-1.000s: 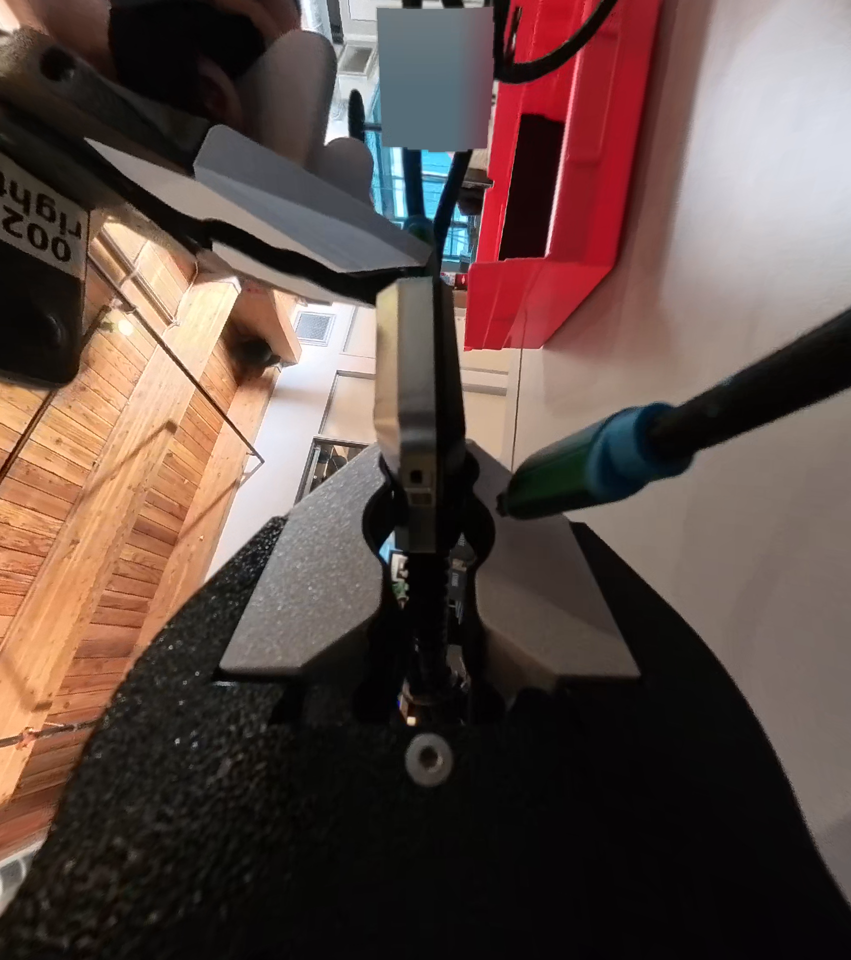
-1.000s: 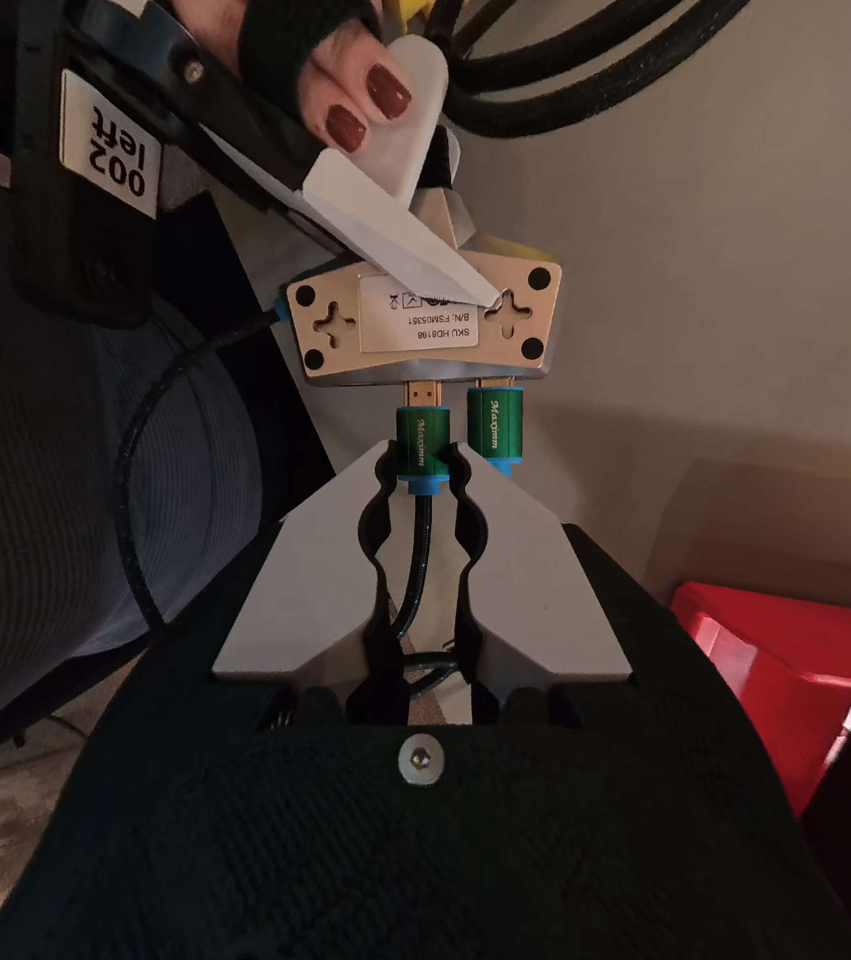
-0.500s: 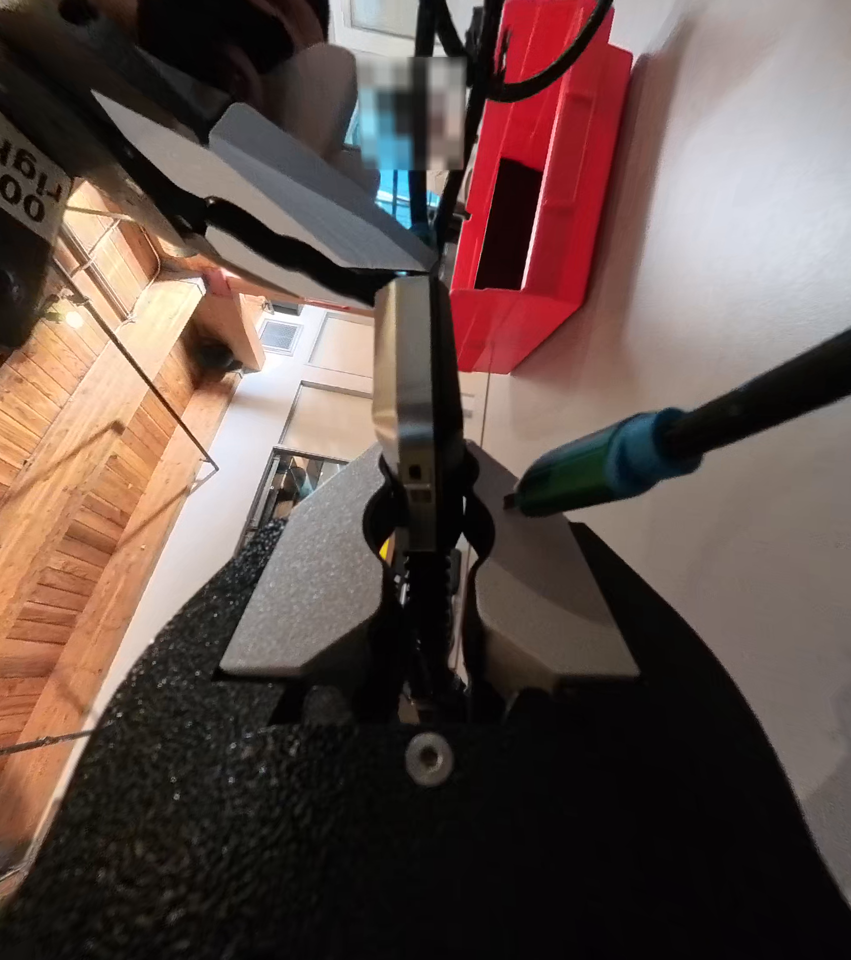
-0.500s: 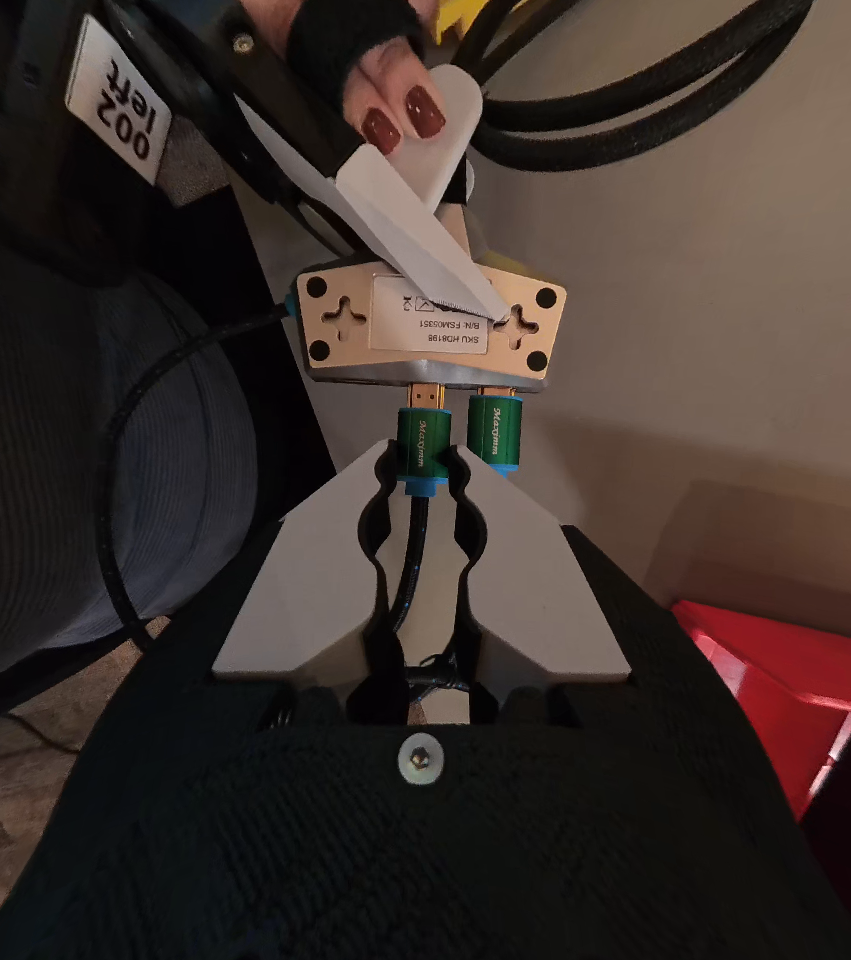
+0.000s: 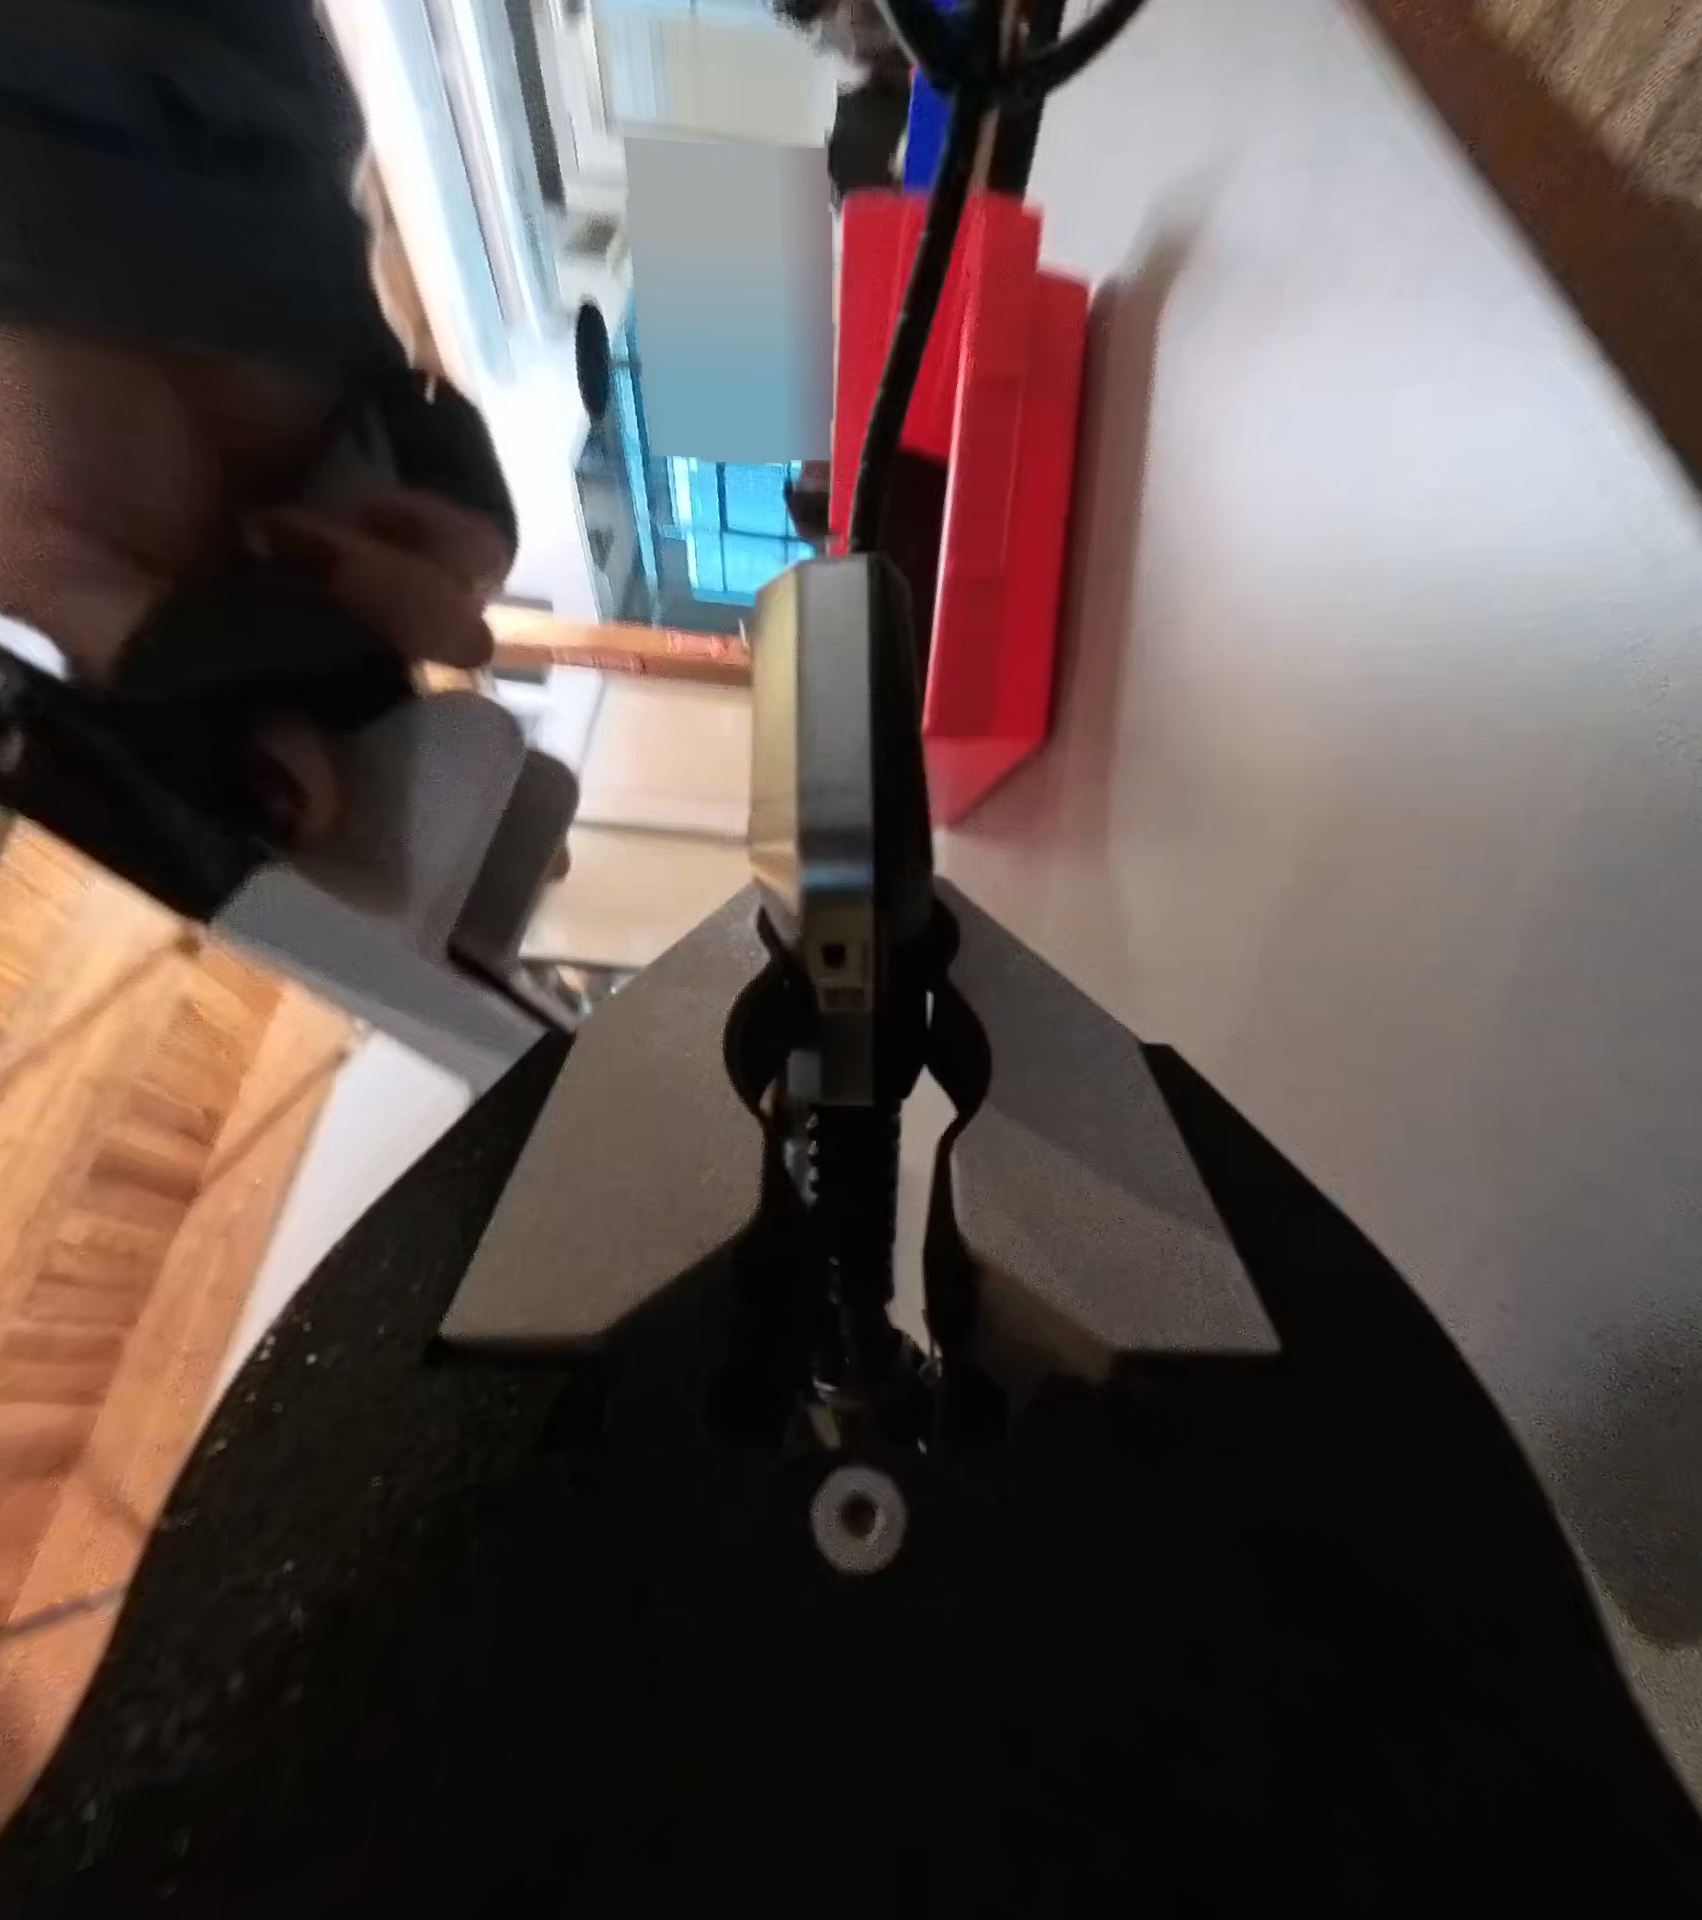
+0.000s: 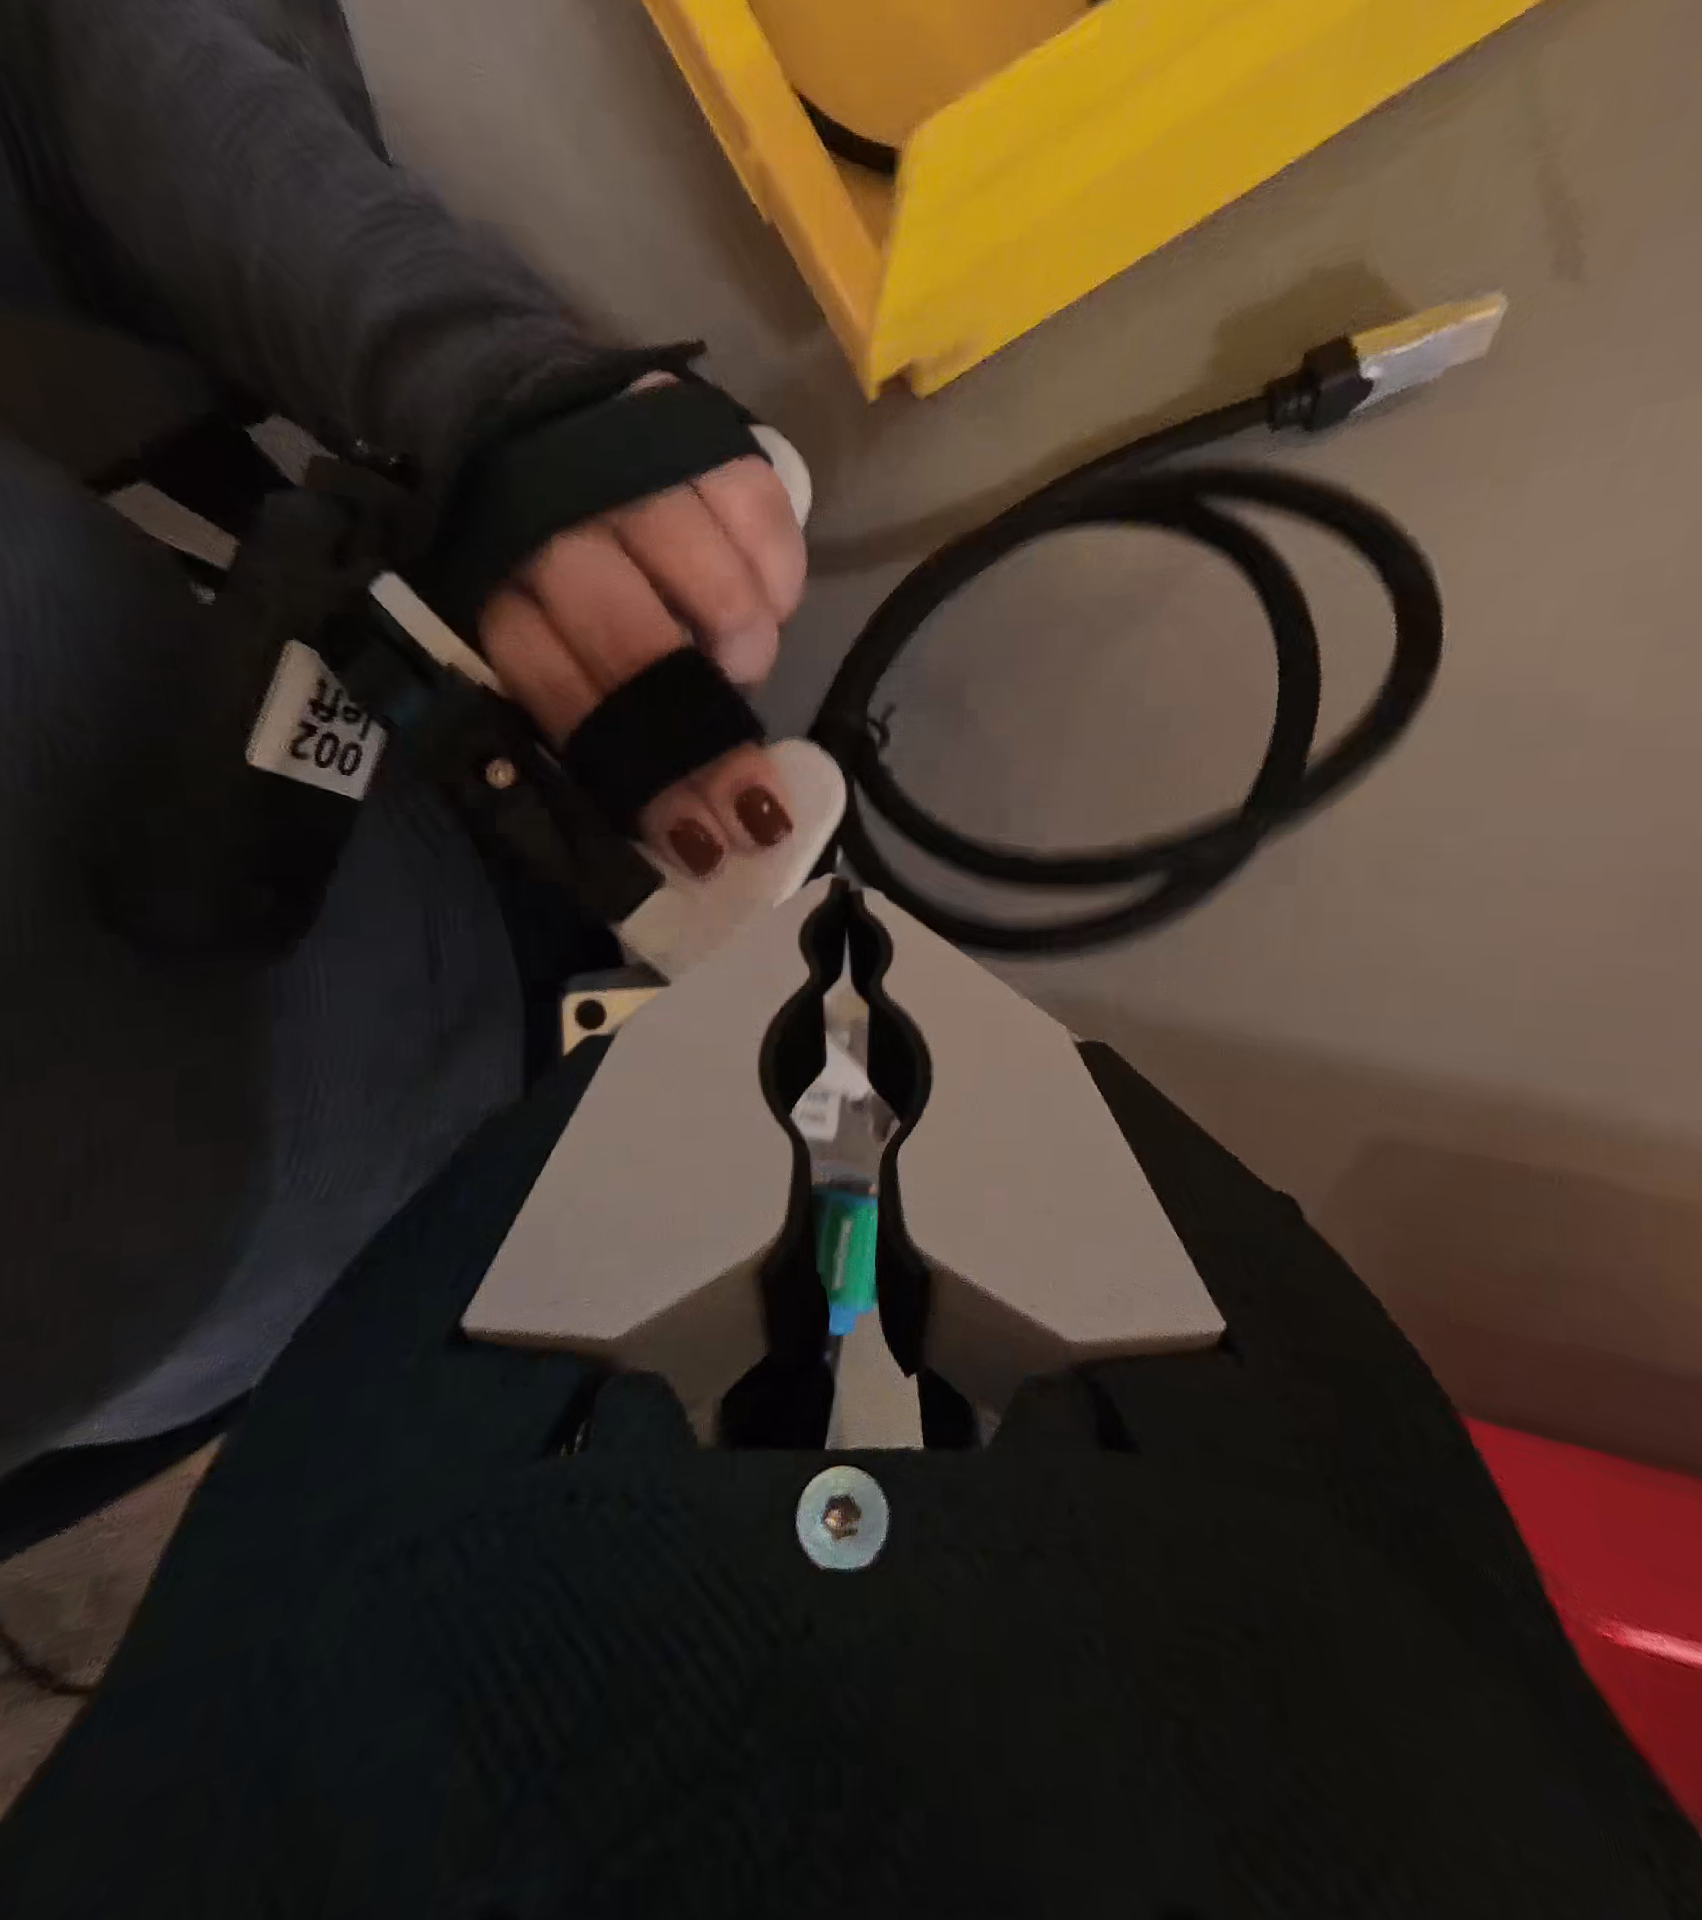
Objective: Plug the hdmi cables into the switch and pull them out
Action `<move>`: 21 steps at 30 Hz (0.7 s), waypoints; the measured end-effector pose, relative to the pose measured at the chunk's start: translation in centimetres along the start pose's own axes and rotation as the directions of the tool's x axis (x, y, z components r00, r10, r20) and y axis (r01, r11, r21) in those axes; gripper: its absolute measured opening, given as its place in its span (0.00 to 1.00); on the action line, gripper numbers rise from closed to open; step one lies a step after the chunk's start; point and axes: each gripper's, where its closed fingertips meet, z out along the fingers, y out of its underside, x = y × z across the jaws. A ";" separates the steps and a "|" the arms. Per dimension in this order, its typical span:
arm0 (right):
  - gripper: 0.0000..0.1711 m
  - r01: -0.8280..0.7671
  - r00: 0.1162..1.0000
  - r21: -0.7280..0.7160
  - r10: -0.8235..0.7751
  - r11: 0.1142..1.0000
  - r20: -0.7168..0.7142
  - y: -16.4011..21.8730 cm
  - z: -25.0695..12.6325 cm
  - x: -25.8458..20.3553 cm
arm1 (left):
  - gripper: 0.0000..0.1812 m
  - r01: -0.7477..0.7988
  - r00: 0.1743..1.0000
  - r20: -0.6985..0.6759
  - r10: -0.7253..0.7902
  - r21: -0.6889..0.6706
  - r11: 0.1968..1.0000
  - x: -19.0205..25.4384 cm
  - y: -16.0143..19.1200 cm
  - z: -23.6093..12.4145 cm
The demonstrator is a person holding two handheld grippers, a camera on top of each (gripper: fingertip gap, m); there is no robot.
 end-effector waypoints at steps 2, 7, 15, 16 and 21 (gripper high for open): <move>0.00 -0.027 0.998 0.036 0.029 0.999 -0.049 0.0 0.0 2.0 | 0.11 0.091 0.996 -0.017 -0.092 -0.051 0.995 -0.3 1.8 0.0; 0.00 -0.089 0.993 0.189 0.102 0.978 -0.060 0.4 -1.0 3.3 | 0.11 0.079 0.995 -0.055 -0.084 -0.091 0.993 0.6 3.1 0.1; 0.00 -0.011 0.928 0.417 0.164 0.909 -0.334 5.7 -7.5 1.7 | 0.11 0.053 0.995 -0.082 -0.062 -0.103 0.993 1.3 3.2 0.3; 0.01 -0.001 0.907 0.452 0.192 0.892 -0.376 6.7 -8.5 1.4 | 0.11 0.043 0.995 -0.083 -0.052 -0.105 0.994 1.4 3.2 0.3; 0.06 0.076 0.718 0.643 0.405 0.762 -0.566 12.9 -14.4 0.5 | 0.11 0.027 0.996 -0.084 -0.037 -0.120 0.992 1.7 3.4 0.5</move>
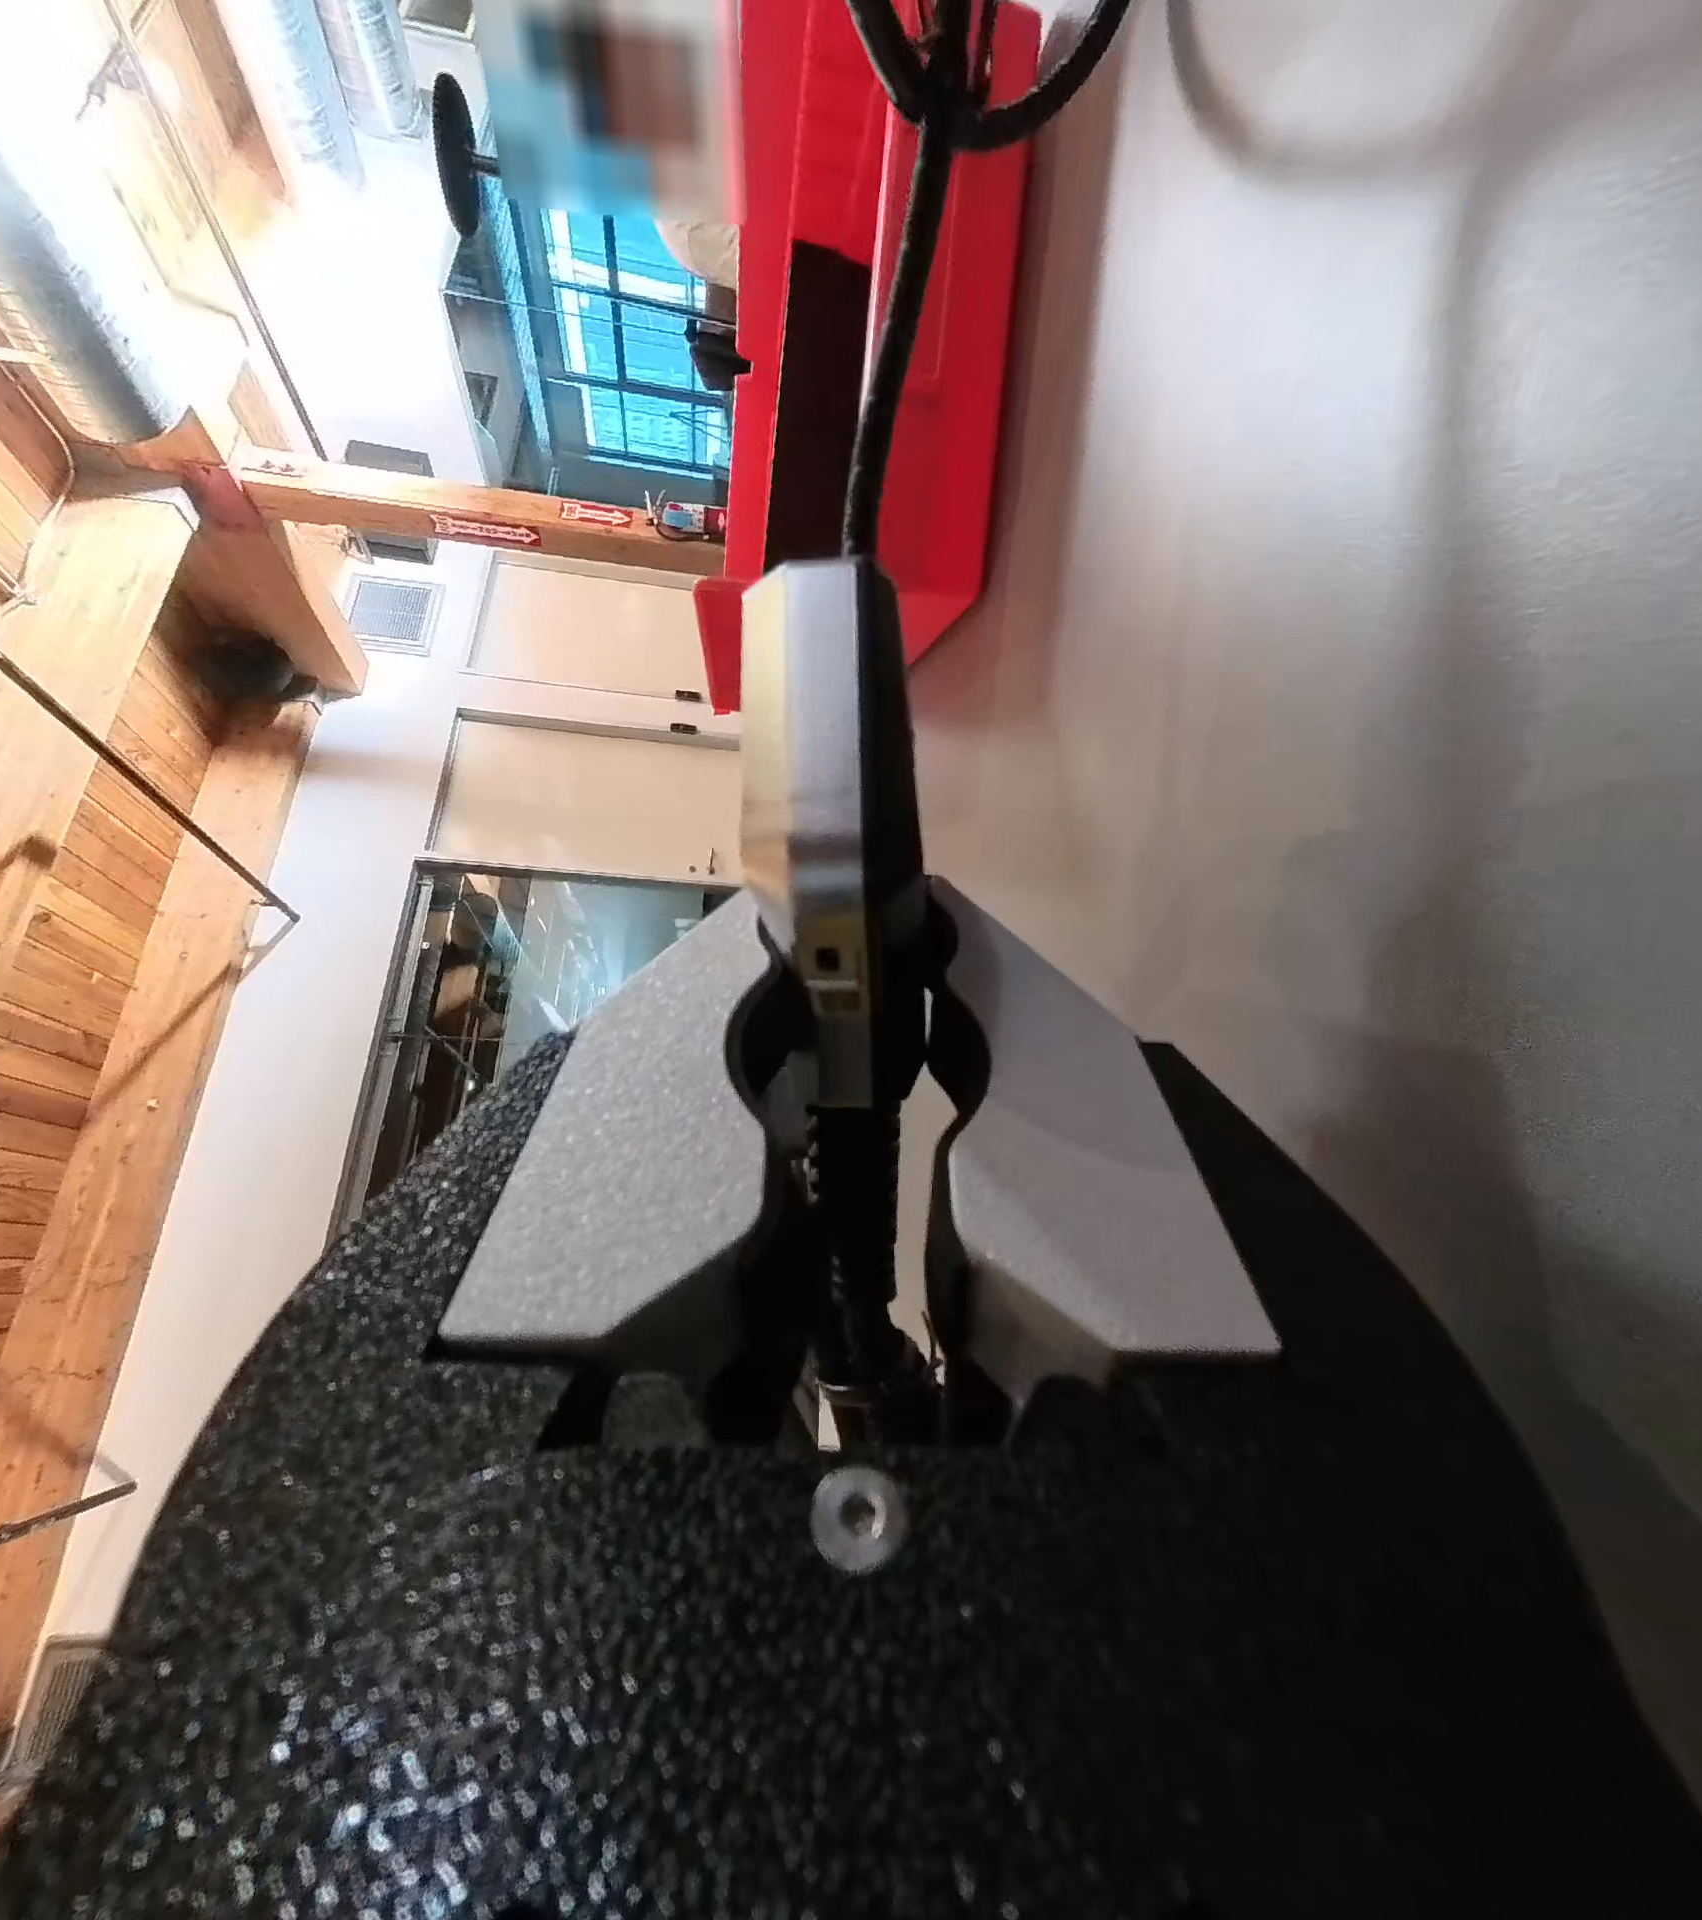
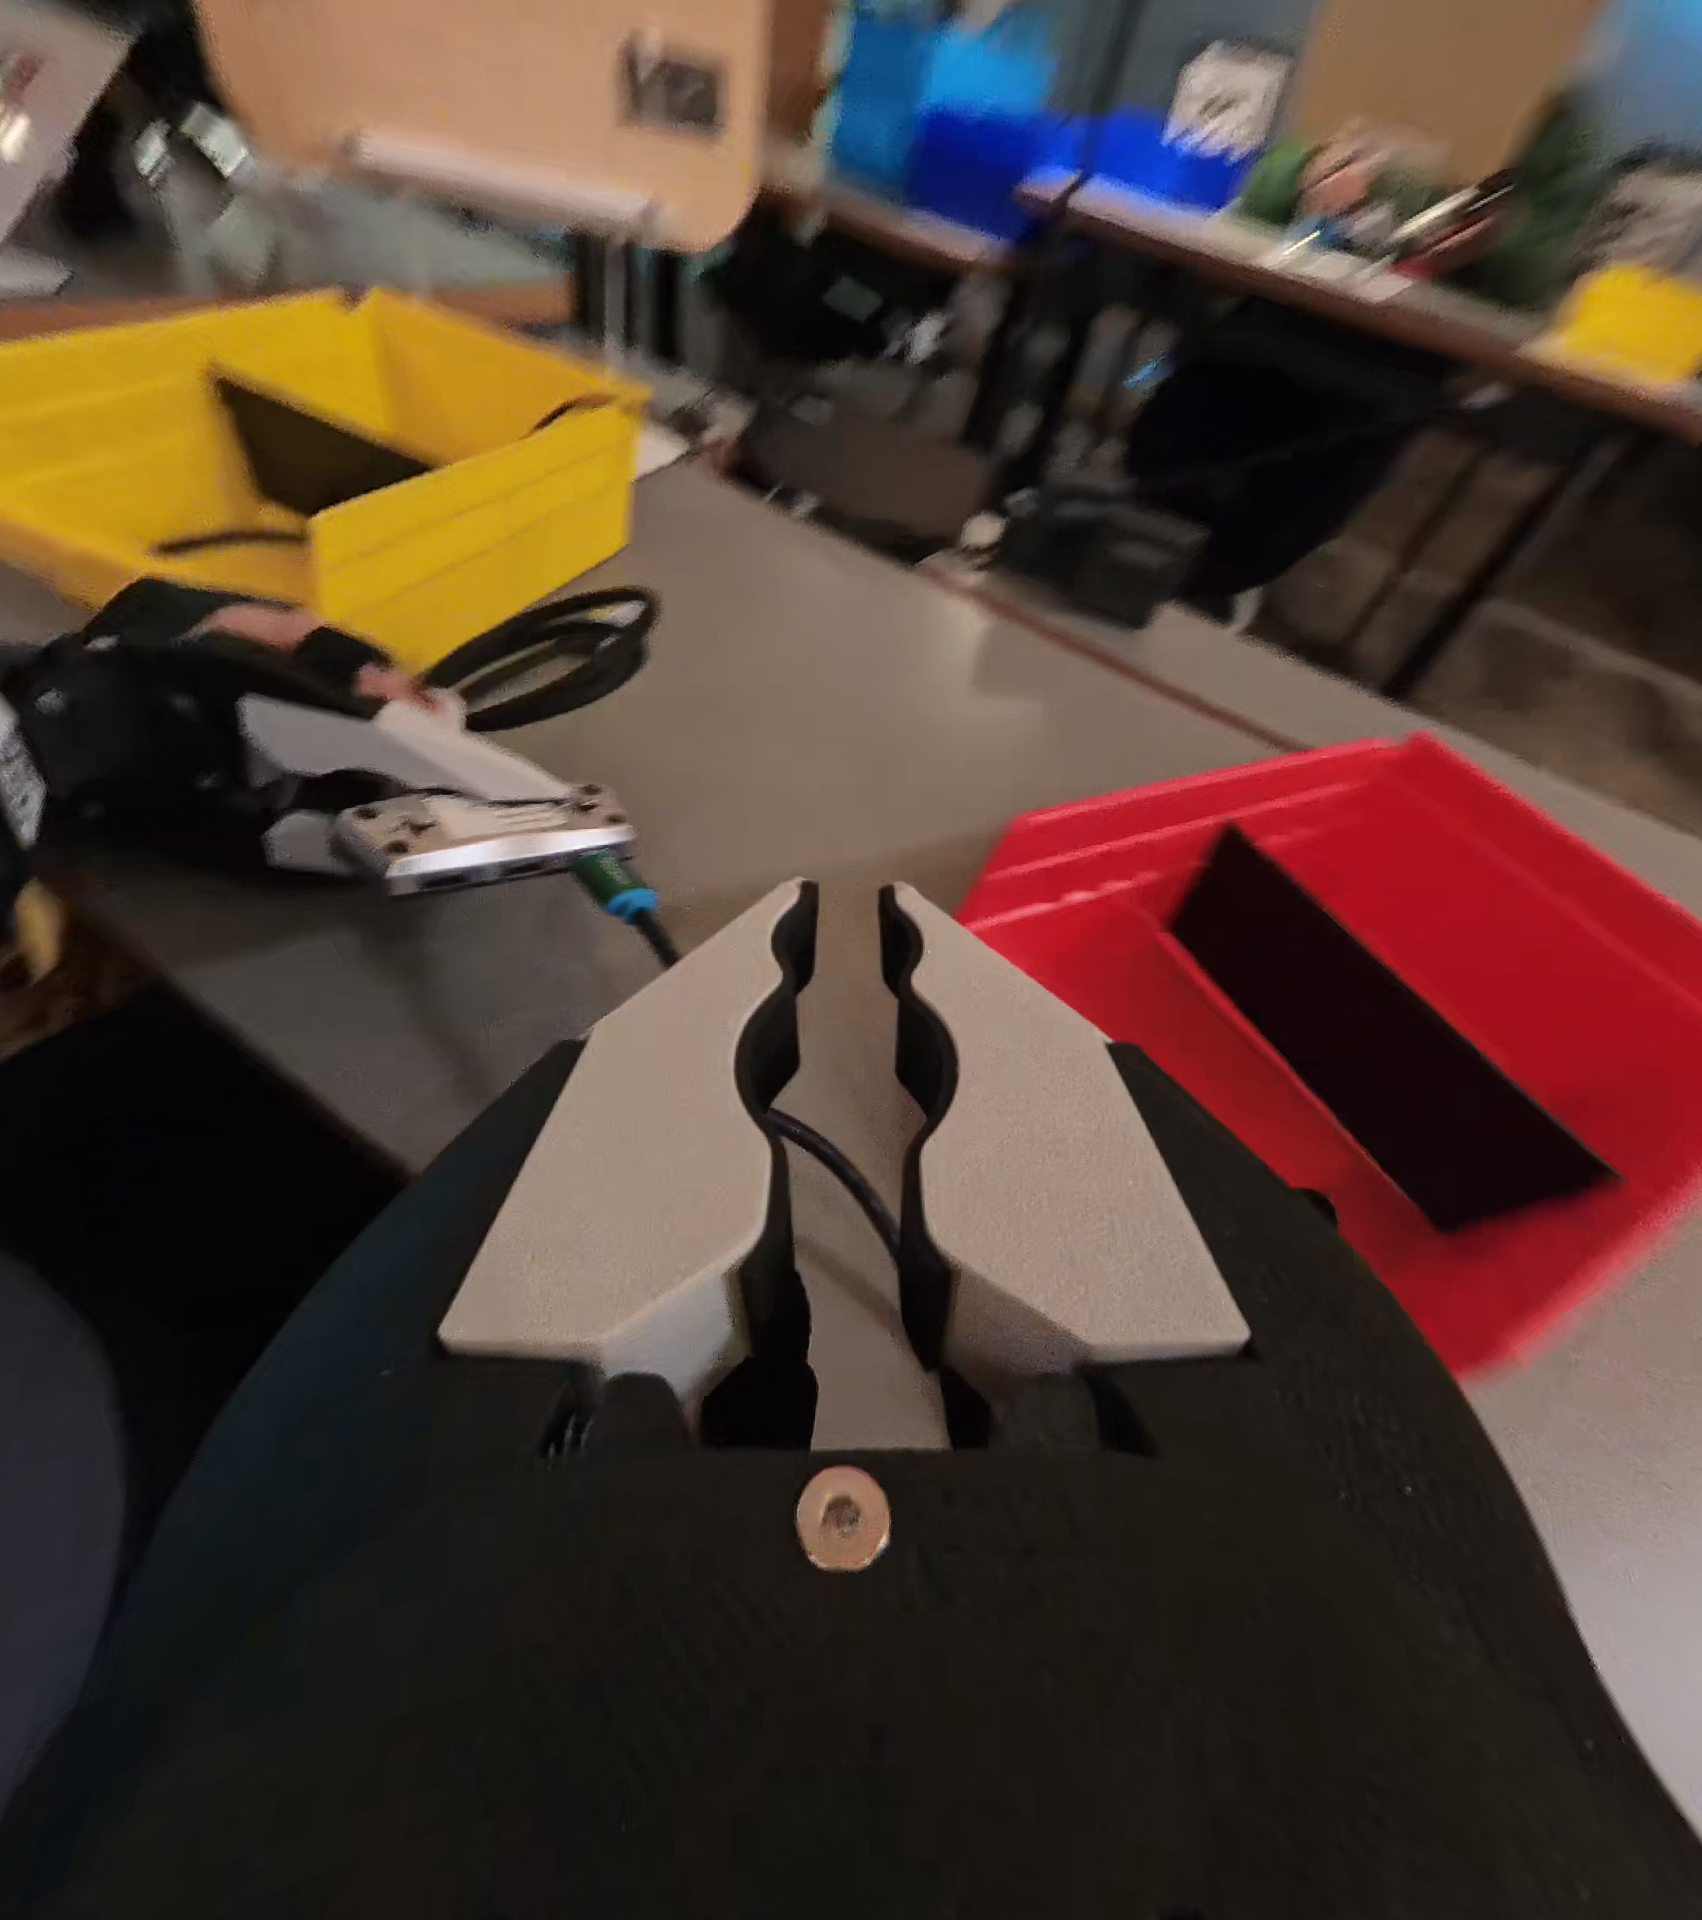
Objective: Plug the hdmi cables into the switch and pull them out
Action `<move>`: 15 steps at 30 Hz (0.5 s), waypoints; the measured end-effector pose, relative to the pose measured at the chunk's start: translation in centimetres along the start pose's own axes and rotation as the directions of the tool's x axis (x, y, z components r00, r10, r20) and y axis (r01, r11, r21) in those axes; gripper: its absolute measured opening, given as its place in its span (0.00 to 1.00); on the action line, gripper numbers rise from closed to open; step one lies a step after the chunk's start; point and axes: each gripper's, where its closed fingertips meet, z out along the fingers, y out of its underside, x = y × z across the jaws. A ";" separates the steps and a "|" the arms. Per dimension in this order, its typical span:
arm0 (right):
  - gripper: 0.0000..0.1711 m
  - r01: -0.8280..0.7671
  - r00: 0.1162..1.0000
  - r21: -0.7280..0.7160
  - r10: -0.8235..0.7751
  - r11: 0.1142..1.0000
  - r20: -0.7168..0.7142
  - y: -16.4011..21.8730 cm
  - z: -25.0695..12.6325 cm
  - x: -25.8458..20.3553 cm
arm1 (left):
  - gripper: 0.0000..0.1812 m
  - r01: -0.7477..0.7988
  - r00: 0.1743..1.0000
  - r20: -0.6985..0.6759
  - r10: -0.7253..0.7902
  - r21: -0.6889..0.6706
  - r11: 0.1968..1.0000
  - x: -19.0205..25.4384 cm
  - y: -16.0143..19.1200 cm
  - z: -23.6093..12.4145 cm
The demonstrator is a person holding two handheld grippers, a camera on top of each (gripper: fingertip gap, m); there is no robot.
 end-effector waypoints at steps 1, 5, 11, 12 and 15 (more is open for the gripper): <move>0.07 -0.017 0.998 0.053 0.020 0.998 -0.067 0.2 -1.5 1.3 | 0.11 -0.003 1.000 -0.001 0.003 -0.007 1.000 0.1 0.1 0.1; 0.08 -0.075 0.952 0.217 0.135 0.973 -0.275 1.9 -7.5 6.2 | 0.11 -0.006 1.000 -0.007 0.006 -0.034 0.999 0.4 0.6 0.5; 0.12 -0.131 0.793 0.305 0.284 0.944 -0.539 9.9 -14.9 12.9 | 0.11 0.028 1.000 -0.012 -0.029 -0.079 0.996 0.5 1.2 1.1; 0.12 -0.142 0.753 0.290 0.293 0.946 -0.590 12.3 -16.0 14.2 | 0.11 0.042 0.999 -0.015 -0.043 -0.087 0.995 0.5 1.3 1.3; 0.14 -0.191 0.637 0.237 0.305 0.952 -0.708 21.0 -18.4 17.4 | 0.11 0.067 0.997 -0.027 -0.070 -0.112 0.991 0.7 1.6 2.0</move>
